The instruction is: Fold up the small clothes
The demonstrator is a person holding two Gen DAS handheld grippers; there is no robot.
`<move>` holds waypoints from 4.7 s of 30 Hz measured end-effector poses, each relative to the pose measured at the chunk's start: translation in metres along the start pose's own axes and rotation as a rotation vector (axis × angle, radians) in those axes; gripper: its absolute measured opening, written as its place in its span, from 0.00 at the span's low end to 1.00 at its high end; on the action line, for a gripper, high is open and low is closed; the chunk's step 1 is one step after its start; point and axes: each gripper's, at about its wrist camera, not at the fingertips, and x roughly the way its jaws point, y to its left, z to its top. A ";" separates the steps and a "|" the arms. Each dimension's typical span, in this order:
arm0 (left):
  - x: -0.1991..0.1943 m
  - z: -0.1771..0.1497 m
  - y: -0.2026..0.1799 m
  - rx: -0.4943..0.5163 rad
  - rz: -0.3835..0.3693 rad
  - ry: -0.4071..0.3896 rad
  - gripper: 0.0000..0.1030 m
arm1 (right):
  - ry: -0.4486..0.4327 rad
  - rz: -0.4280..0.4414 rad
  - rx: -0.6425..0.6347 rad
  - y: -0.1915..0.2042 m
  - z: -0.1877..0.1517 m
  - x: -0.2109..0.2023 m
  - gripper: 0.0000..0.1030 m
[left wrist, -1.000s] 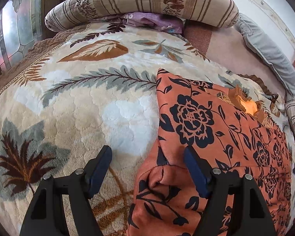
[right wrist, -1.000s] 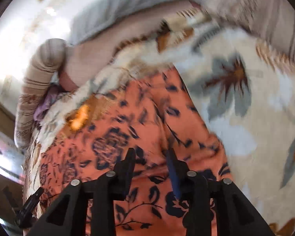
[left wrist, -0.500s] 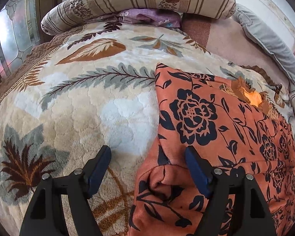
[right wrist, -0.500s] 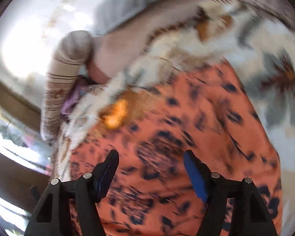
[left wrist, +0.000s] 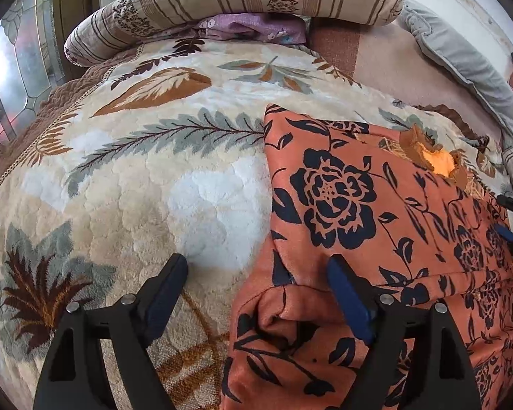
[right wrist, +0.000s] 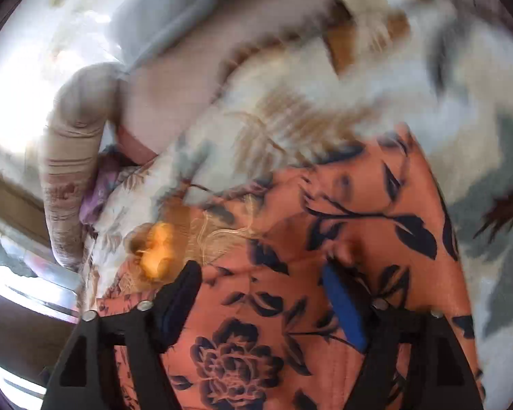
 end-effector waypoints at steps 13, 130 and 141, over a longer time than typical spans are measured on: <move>-0.104 -0.052 -0.006 0.033 0.069 -0.098 0.82 | -0.071 0.047 -0.267 0.012 -0.207 -0.196 0.73; -0.033 0.018 -0.019 0.016 -0.032 0.047 0.66 | 0.018 0.166 -0.052 -0.010 -0.090 -0.130 0.74; -0.138 -0.107 0.036 -0.118 -0.149 0.088 0.80 | 0.054 0.010 -0.102 -0.072 -0.162 -0.241 0.74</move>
